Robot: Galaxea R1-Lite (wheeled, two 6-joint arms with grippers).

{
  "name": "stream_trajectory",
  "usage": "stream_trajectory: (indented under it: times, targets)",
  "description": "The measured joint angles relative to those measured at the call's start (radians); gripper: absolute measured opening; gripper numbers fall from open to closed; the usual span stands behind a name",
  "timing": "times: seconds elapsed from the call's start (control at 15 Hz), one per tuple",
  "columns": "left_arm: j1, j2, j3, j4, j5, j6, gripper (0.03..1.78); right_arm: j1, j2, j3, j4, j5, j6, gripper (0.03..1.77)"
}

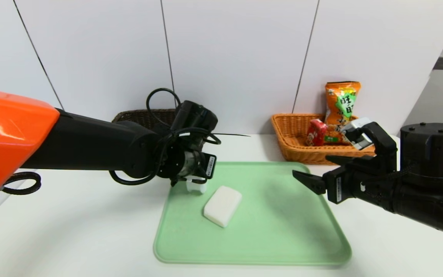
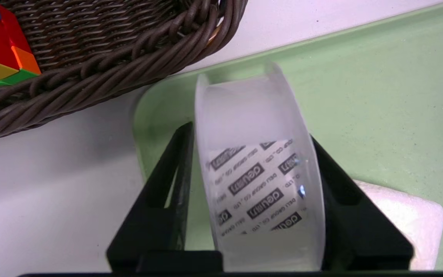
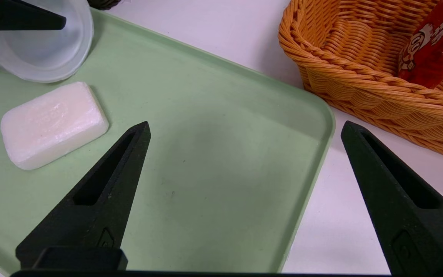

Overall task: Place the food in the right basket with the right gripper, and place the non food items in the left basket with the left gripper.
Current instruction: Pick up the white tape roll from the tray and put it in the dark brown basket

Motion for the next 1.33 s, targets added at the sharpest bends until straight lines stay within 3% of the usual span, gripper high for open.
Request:
stream_trajectory:
  times: [0.13,0.67,0.87,1.33]
  targets:
    - [0.0,0.0,0.0,0.0,0.0,0.0,0.58,0.0,0.0,0.0,0.0,0.0,0.0,1.71]
    - [0.0,-0.023,0.011,0.008,-0.007,0.002,0.58,0.0,0.005,0.0,0.0,0.001,0.001,1.71]
    - [0.0,-0.087,0.006,0.016,-0.044,0.021,0.58,0.0,0.009,0.0,0.0,0.001,0.001,1.71]
    - [0.021,-0.246,0.0,0.019,-0.052,0.036,0.58,0.0,0.023,0.019,-0.036,0.001,0.001,1.71]
